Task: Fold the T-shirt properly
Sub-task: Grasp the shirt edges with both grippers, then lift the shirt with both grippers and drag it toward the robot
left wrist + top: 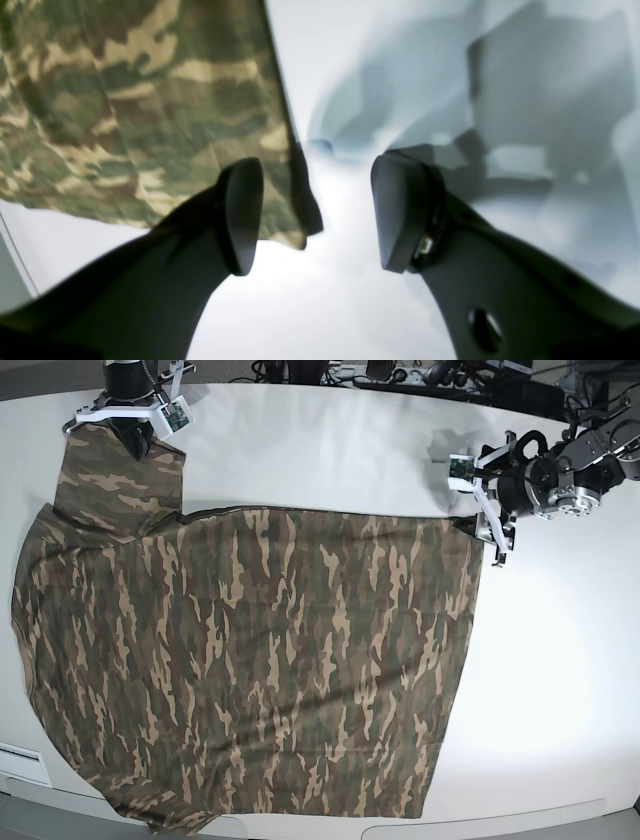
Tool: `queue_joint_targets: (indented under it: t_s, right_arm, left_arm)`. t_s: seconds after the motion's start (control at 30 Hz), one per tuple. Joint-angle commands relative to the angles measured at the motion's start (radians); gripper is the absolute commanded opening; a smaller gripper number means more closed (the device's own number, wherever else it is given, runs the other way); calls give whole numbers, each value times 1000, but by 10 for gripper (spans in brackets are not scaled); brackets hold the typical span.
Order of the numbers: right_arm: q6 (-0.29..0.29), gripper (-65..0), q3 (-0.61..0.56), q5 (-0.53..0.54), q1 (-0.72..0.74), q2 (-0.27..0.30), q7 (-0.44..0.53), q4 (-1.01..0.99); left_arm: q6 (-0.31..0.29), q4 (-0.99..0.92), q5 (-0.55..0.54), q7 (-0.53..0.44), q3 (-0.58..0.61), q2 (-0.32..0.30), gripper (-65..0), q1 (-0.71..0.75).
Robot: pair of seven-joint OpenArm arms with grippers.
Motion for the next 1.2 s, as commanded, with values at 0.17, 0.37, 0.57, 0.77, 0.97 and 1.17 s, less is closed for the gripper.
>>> queue_joint_targets:
  t_s: [0.17,0.37,0.57,0.77,0.97,1.17]
  right_arm:
    - [-14,-650,5,-11,-9,3,7,16]
    - [-14,-650,4,-11,-9,3,7,16]
    - [-14,-650,4,-11,-9,3,8,16]
    - [-14,-650,5,-11,-6,4,32,16]
    - [60,-650,41,35,55,4,42,16]
    - [94,-650,225,157,131,35,97,-61]
  left_arm:
    - [-37,-193,143,-177,-6,1,-286,-8]
    - [-36,-286,216,-261,-6,76,-289,-13]
    - [13,-290,204,-183,-6,161,-562,-31]
    - [63,-229,132,-29,-6,177,-650,-43]
    - [106,-82,127,10,-6,100,-650,-43]
    - [127,-32,121,10,-6,55,-650,-43]
